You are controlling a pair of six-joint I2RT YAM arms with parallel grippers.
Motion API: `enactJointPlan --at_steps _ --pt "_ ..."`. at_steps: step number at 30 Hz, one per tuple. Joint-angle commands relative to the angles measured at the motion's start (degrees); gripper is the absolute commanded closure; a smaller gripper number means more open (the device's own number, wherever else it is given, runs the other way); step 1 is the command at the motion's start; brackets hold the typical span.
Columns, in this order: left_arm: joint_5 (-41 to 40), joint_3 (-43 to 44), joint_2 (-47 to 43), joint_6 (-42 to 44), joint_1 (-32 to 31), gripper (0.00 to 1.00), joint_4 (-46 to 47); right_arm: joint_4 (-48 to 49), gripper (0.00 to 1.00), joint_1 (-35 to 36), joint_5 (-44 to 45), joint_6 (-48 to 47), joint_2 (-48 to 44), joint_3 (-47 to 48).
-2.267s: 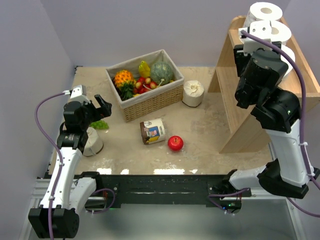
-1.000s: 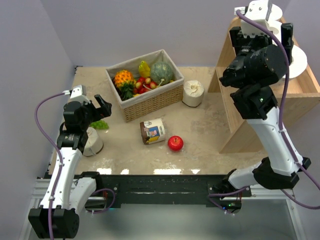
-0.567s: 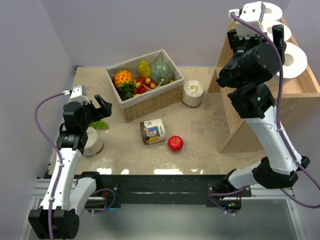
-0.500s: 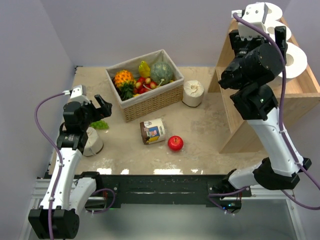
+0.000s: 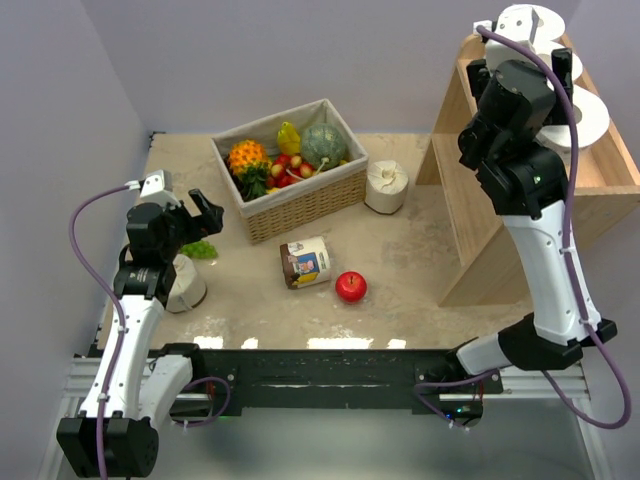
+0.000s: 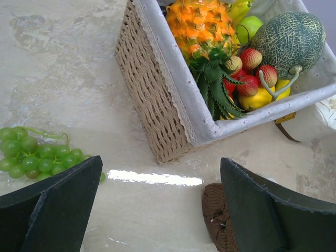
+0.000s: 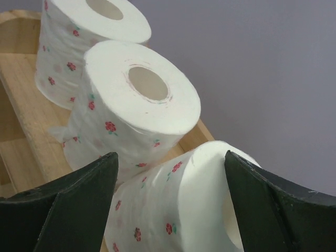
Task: Place and organize the paper towels onto the shelf
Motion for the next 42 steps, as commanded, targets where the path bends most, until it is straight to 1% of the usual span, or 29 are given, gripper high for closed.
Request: enactJointPlan --at_steps 1,4,12,14,17,19,23,25,26,27,28,29,30,31,32,34,35,36,37,38,39,40,41,42 --pt "-0.5 0.2 0.2 0.5 -0.2 0.00 1.4 -3.9 0.15 -0.8 -3.9 2.7 0.0 0.6" --pt "-0.5 0.2 0.3 0.5 -0.1 0.00 1.4 -1.5 0.15 -0.8 -1.9 -0.3 1.1 1.9" --pt "-0.5 0.3 0.2 0.6 -0.1 0.00 1.2 9.3 0.05 -0.8 1.1 -10.4 2.7 4.6" --pt "-0.6 0.3 -0.1 0.6 -0.1 0.00 1.3 11.0 0.02 -0.6 1.0 -11.3 3.0 5.6" --pt "-0.4 0.3 -0.1 0.7 -0.2 0.00 1.3 10.9 0.01 0.2 0.0 -11.5 3.2 6.1" --pt "-0.2 0.2 -0.2 0.7 -0.2 0.00 1.3 9.9 0.01 1.6 -1.4 -11.2 3.2 5.6" --pt "0.3 0.2 -0.3 0.8 -0.1 0.00 1.4 9.5 0.02 8.6 -1.1 -11.6 4.4 5.0" --pt "0.7 0.0 -0.7 1.0 -0.2 0.00 1.6 9.2 0.02 11.2 -0.1 -9.1 5.6 6.8" --pt "1.1 0.0 -0.8 1.1 -0.1 0.00 1.7 6.1 0.03 13.9 -1.2 -7.7 6.5 7.6" --pt "1.1 0.0 -0.8 1.1 -0.2 0.00 1.8 4.3 0.03 15.3 -2.3 -4.0 7.1 8.2" --pt "1.2 0.0 -0.9 1.1 -0.2 0.00 1.7 2.3 0.03 16.6 -4.6 -1.9 7.5 9.5" --pt "1.3 0.0 -0.8 1.0 -0.2 0.00 1.8 -2.5 0.04 19.1 -6.2 0.4 8.0 10.1" --pt "1.5 -0.1 -0.8 1.1 -0.1 0.00 1.9 -5.0 0.05 20.2 -8.0 5.8 8.8 10.6" --pt "1.7 -0.2 -0.8 1.0 -0.2 0.00 2.0 -7.3 0.06 21.2 -10.4 9.1 9.1 10.7" --pt "1.5 -0.2 -0.8 1.0 -0.1 0.00 1.9 -12.0 0.08 22.0 -16.4 16.0 9.2 10.5" --pt "0.9 -0.2 -0.7 1.1 -1.7 0.00 1.6 -14.7 0.11 22.1 -24.8 22.6 7.8 6.5" --pt "0.2 -0.1 -0.6 1.1 -1.9 0.00 1.2 -13.9 0.13 22.2 -32.4 25.3 6.8 3.7" --pt "-0.2 0.0 -0.7 1.2 -2.7 0.00 0.9 -12.6 0.16 22.2 -36.2 29.9 5.7 0.3" --pt "-0.9 0.1 -0.8 1.4 -3.5 0.00 0.6 -10.9 0.18 22.2 -39.9 31.9 2.9 -7.0" --pt "-2.7 0.1 -1.0 1.4 -4.5 0.00 0.0 -7.3 0.19 22.3 -44.1 33.6 1.7 -10.8" --pt "-3.8 0.2 -1.2 1.5 -6.7 0.00 -0.4 -5.5 0.20 22.4 -49.9 38.0 0.5 -17.6" --pt "-4.6 0.2 -1.3 1.4 -7.5 0.00 -0.8 -4.1 0.21 22.4 -52.7 40.0 -0.9 -20.6" --pt "-3.2 0.2 -1.8 1.4 -7.7 0.00 -2.0 -1.8 0.21 22.4 -54.7 43.8 -1.5 -23.4" --pt "-2.0 -0.3 -2.3 1.2 -7.7 0.01 -2.3 -0.6 0.22 22.4 -58.2 45.7 -2.0 -28.5"
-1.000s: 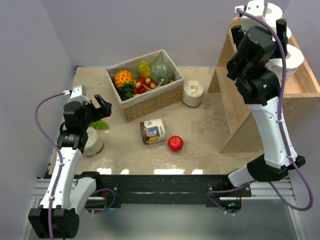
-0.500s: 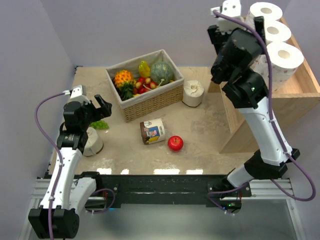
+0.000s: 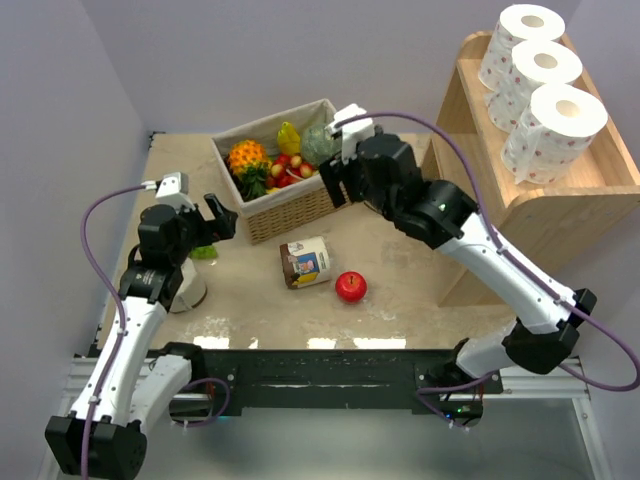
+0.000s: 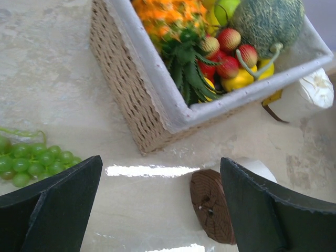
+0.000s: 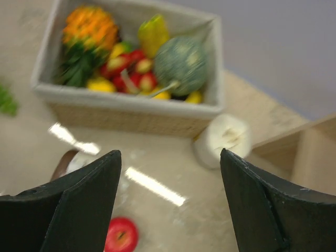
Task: Place and organize the paper towels onto the shelf
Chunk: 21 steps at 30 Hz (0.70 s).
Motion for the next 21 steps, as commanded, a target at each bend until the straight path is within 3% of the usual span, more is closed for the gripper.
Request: enactJointPlan --at_steps 1,6,9,21 --pt "0.9 -0.7 -2.4 0.9 -1.9 0.01 -2.1 7.0 0.22 0.1 -20.8 17.7 -3.6 -13.6" --pt "10.3 -3.3 -5.9 -2.1 -2.0 0.04 -4.1 15.0 0.24 0.0 -25.3 28.4 -5.0 -28.5" --pt "15.5 -4.8 -5.7 -5.5 -2.7 0.07 -3.6 17.2 0.25 0.0 -24.5 30.4 -6.6 -32.2" --pt "18.5 -8.4 3.5 -9.8 -9.7 0.16 4.4 17.1 0.26 0.1 -22.6 29.5 -11.2 -35.5"
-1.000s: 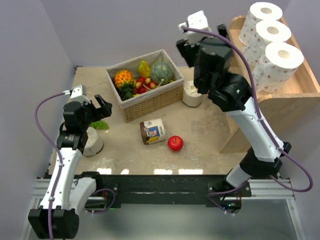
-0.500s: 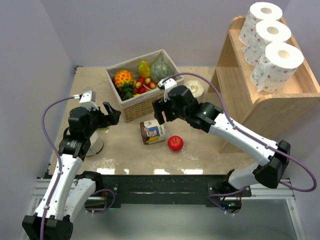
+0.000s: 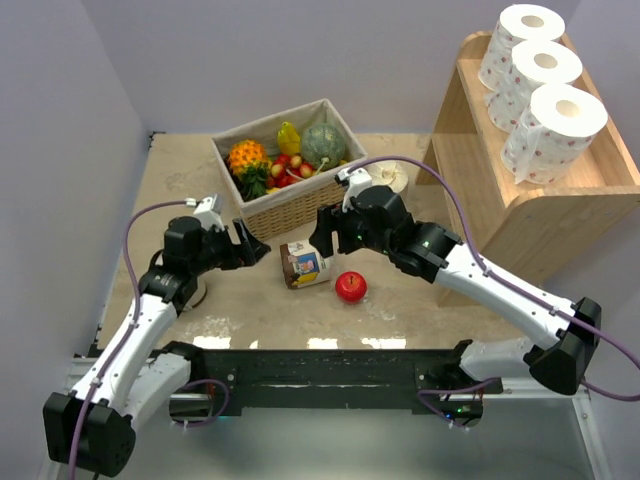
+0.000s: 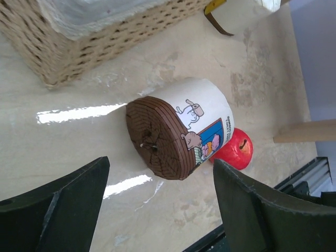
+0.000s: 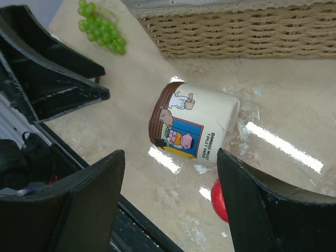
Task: Place and organize the paper towels onto the shelf
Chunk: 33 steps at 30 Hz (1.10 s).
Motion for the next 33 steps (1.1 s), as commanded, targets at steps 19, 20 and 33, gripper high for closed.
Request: enactJointPlan --at_steps 19,20,33 --pt "4.8 -5.3 16.7 -3.5 -7.3 0.24 18.6 4.2 0.25 -0.1 -0.2 0.0 -4.7 -4.5" --pt "4.8 -5.3 16.8 -3.5 -7.3 0.24 18.9 4.3 0.25 0.0 -0.2 0.0 -4.9 -4.8" --pt "-21.1 -3.7 16.1 -9.3 -7.1 0.37 -2.0 16.2 0.24 0.0 -6.7 2.6 -5.0 -12.4"
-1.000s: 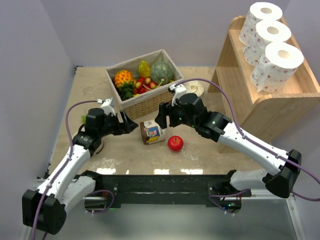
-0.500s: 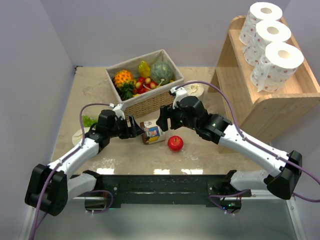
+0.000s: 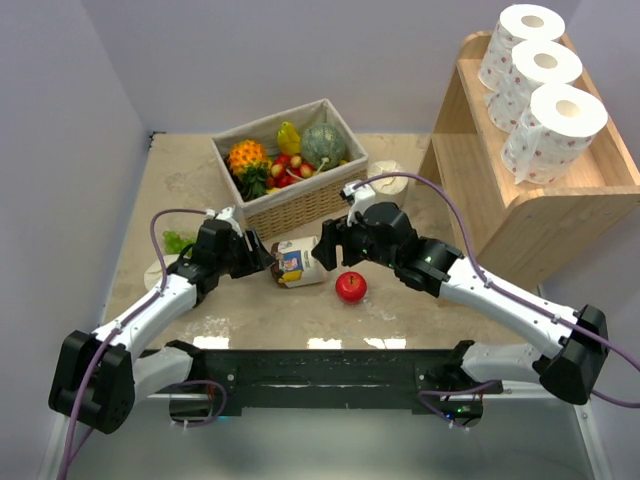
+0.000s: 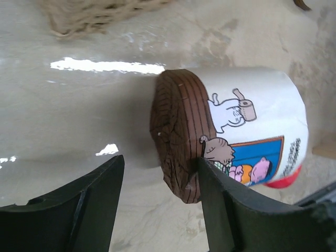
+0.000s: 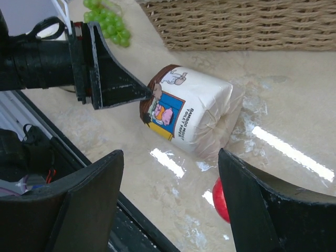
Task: Place and organize the paper towels onto the shelf
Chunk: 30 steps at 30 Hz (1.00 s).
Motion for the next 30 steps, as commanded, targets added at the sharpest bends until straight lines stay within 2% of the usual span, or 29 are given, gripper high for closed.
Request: enactJointPlan --at_steps 1,8,14,20,24,30 --pt "-11.4 -0.6 1.2 -2.7 0.2 0.38 -8.3 9.8 0.23 0.0 -5.6 3.0 1.4 -2.8" --pt "-15.3 -1.4 0.0 -4.0 0.2 0.37 -10.1 13.5 0.23 0.0 -6.9 3.2 8.2 -2.2" --pt "-15.6 -1.5 -1.2 -4.1 0.2 0.38 -9.8 18.5 0.28 0.4 -9.3 7.0 12.1 -2.5" --pt "-16.4 -1.1 -1.7 -4.5 0.2 0.37 -11.1 14.0 0.30 2.6 -4.2 5.1 13.6 1.6" --pt "-20.1 4.2 -3.9 -4.0 0.2 0.30 -15.4 10.7 0.30 4.7 -2.0 3.2 14.6 5.2" --pt "-32.9 16.7 -6.5 -0.8 1.4 0.16 -22.7 4.1 0.31 8.4 2.9 -0.4 20.6 14.1"
